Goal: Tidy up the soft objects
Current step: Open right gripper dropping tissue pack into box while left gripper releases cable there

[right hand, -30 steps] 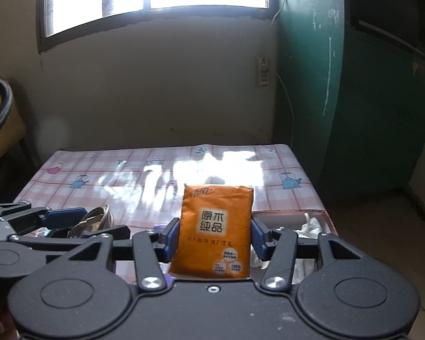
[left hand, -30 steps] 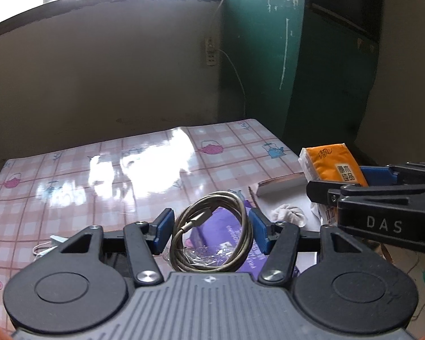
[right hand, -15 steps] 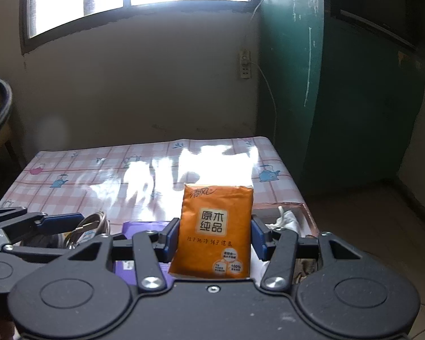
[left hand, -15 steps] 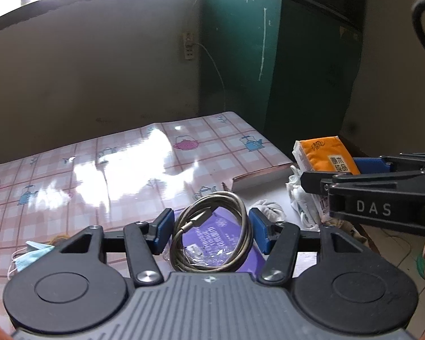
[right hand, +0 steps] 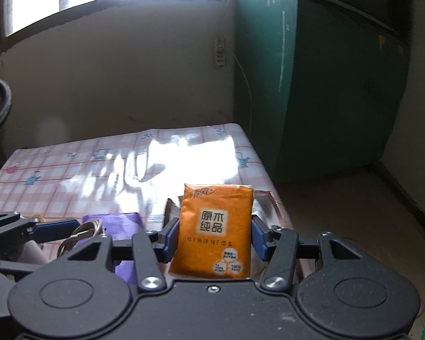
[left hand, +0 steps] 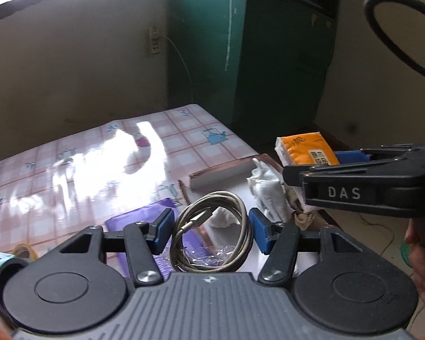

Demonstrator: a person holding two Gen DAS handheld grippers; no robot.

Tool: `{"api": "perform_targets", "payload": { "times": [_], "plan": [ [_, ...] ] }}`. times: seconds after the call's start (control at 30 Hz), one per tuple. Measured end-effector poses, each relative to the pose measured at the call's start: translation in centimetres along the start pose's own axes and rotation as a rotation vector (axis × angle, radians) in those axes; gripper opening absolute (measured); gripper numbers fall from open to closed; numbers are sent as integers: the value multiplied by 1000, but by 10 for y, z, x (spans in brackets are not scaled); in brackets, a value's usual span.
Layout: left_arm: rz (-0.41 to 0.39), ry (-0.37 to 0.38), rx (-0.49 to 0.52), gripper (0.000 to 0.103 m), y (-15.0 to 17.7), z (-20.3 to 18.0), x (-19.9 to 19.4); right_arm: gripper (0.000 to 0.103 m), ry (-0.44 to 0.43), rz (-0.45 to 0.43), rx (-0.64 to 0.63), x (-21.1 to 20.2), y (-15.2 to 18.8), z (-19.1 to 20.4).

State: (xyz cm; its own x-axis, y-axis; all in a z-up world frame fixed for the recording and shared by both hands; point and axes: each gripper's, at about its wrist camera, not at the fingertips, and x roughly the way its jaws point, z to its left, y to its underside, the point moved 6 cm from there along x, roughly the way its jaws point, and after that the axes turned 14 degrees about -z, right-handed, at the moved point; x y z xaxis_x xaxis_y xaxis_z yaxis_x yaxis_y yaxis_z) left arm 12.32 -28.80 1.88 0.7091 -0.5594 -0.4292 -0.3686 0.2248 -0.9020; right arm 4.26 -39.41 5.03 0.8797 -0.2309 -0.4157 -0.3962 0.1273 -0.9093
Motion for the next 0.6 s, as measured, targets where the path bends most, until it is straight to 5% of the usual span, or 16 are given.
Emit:
{"api": "perform_targets", "payload": {
  "times": [0.47,0.6],
  "plan": [
    [32,110,8,61,3,-33,30,65,21,11,7,26,-4,-20],
    [8,128,9,80,5,-36,32,72,19,-12,15,27,-7,-24]
  ]
}}
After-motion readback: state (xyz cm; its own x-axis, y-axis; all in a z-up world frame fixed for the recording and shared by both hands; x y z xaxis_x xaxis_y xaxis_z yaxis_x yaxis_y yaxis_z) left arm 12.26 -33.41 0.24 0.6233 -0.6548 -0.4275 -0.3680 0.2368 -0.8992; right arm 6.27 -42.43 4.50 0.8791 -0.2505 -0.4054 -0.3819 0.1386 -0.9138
